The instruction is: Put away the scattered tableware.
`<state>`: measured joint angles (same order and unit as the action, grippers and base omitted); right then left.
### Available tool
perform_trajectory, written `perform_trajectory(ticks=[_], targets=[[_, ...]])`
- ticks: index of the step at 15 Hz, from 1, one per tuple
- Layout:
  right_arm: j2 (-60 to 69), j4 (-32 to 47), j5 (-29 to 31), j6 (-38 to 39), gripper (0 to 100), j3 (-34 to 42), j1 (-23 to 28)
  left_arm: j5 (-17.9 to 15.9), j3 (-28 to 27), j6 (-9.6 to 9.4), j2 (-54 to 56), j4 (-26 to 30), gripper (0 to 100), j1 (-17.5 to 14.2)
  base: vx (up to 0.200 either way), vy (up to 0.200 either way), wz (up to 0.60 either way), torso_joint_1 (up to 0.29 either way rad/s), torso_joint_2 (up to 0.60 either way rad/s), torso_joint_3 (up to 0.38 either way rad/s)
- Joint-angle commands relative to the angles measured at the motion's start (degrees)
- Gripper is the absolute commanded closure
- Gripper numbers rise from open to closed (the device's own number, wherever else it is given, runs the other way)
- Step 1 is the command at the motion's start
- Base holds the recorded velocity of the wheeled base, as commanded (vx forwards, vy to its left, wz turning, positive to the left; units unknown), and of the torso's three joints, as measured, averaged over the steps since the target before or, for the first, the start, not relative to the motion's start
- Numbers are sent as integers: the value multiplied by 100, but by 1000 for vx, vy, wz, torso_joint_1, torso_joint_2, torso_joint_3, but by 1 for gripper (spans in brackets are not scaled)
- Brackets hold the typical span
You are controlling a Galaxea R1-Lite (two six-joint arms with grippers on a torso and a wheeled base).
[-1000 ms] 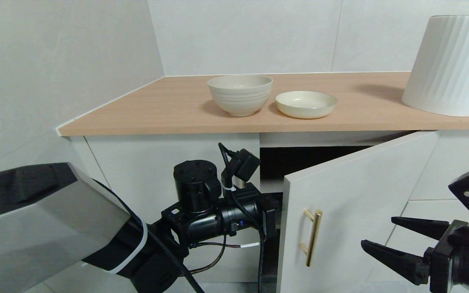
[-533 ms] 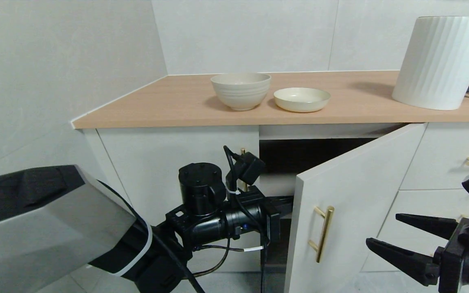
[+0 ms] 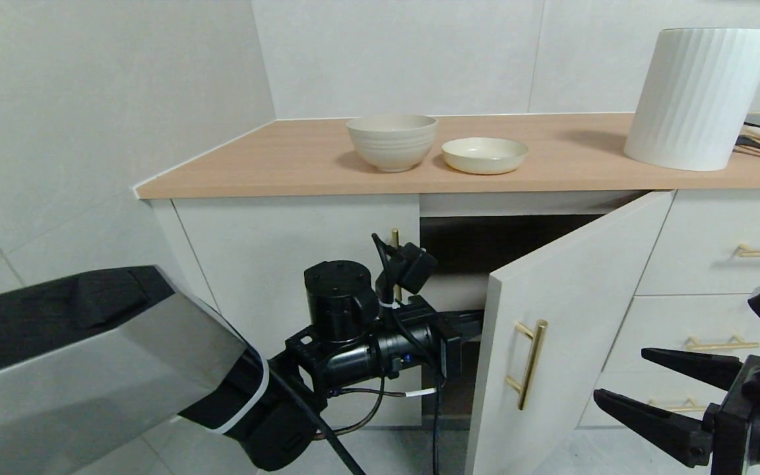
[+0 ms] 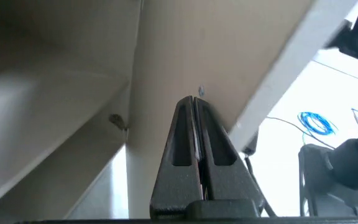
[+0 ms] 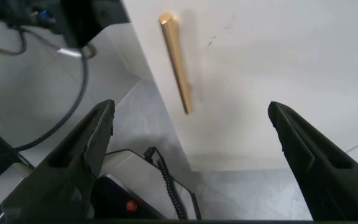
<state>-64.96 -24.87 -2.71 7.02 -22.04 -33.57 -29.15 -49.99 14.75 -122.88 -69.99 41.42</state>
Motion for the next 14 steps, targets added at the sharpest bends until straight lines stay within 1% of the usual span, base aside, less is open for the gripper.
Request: perform_trajectory(ticks=[1,4,8,9,10,12,13,14], targets=[[-25,0,-2,1,0,7,0,173,-169,2,-210,-6,100,-3,0,0,0,0,0,0],[-25,0,-2,-8,0,7,0,217,-265,2,-263,-6,100,6,-200,0,0,2,2,4],[-25,0,-2,-8,0,7,0,252,-643,10,-395,11,100,32,0,0,0,0,0,0],[-16,-9,-11,-8,0,7,0,322,-951,10,-632,29,100,32,0,0,0,0,0,0],[-16,-9,-2,-8,0,7,0,392,-1127,10,-772,29,100,32,0,0,0,0,0,0],[-16,0,-37,-8,0,16,0,551,-1171,2,-878,11,100,50,0,0,0,0,0,0],[-16,-9,-46,-8,0,16,-9,612,-1153,2,-860,11,100,94,0,0,0,0,0,0],[10,-9,-63,-8,0,16,-27,779,-1153,2,-834,3,100,208,0,0,0,0,0,0]])
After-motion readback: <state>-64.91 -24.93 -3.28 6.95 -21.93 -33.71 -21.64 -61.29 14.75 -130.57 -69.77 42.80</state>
